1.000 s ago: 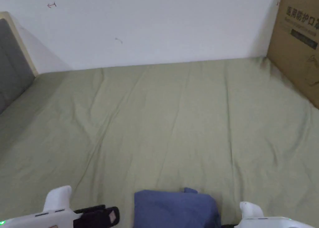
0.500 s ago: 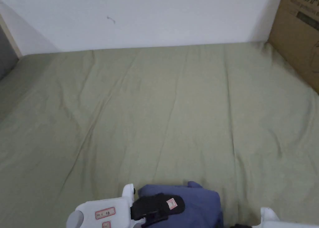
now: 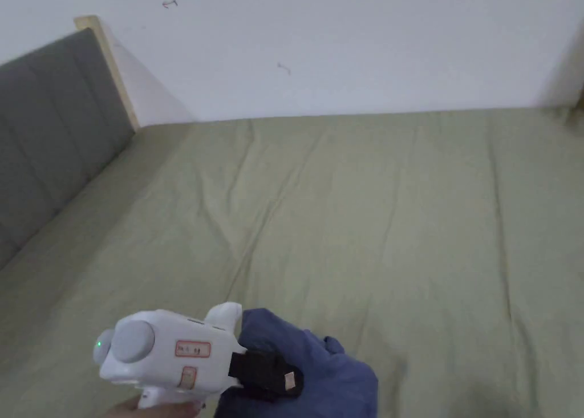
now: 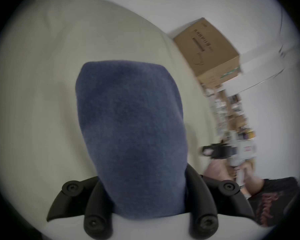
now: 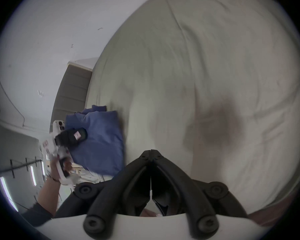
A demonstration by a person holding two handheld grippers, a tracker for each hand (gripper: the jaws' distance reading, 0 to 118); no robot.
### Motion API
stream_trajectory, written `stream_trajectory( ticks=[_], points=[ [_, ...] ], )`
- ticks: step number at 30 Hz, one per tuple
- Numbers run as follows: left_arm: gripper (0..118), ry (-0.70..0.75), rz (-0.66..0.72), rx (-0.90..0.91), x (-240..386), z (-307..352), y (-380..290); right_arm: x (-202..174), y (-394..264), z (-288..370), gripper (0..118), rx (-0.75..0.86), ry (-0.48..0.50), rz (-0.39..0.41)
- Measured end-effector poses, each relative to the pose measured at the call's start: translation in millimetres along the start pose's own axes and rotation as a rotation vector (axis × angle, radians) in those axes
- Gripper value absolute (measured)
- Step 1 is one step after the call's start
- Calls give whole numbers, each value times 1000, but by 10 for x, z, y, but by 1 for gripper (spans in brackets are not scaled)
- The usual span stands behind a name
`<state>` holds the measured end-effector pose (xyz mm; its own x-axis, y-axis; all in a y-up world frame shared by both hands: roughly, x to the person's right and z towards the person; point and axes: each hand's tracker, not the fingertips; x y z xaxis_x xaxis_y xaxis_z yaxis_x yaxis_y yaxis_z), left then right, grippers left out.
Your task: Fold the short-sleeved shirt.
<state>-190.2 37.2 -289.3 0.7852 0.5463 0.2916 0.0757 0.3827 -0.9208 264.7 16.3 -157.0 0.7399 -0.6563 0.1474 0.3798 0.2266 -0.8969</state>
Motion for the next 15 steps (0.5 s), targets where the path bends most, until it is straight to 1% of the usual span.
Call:
stream_trajectory(
  ticks=[2, 3, 4, 6, 8, 10, 11, 12, 13, 14, 15],
  points=[
    [25, 194, -34, -8, -224, 424, 177, -85, -72, 84, 0, 9, -3, 17],
    [25, 263, -20, -1, -339, 645, 165, -121, -100, 111, 0, 12, -6, 25],
    [25, 310, -7, -4, -486, 814, 230, -171, -134, 137, 0, 15, -12, 28],
    [25, 301, -39, -26, -782, 1079, 361, -225, -179, 172, 0, 20, -23, 30],
    [26, 394, -55, -63, -1067, 1364, 391, -339, -196, 220, 0, 16, -35, 33],
    [27, 508, -32, -104, -1307, 1516, 440, -389, -196, 257, 0, 16, -46, 50],
    [44, 586, -37, -121, -1500, 1601, 452, -404, -183, 290, 0, 29, -63, 62],
    [68, 640, -44, -134, -1587, 1646, 462, -409, -162, 323, 0, 43, -81, 73],
    [100, 704, -56, -139, -1670, 1701, 472, -424, -154, 349, 0, 54, -97, 84],
    [118, 729, -51, -127, -1740, 1743, 478, -437, -149, 371, 0, 63, -107, 88],
    [112, 750, -45, -106, -1705, 1801, 389, -434, -134, 385, 0, 66, -108, 89]
  ],
)
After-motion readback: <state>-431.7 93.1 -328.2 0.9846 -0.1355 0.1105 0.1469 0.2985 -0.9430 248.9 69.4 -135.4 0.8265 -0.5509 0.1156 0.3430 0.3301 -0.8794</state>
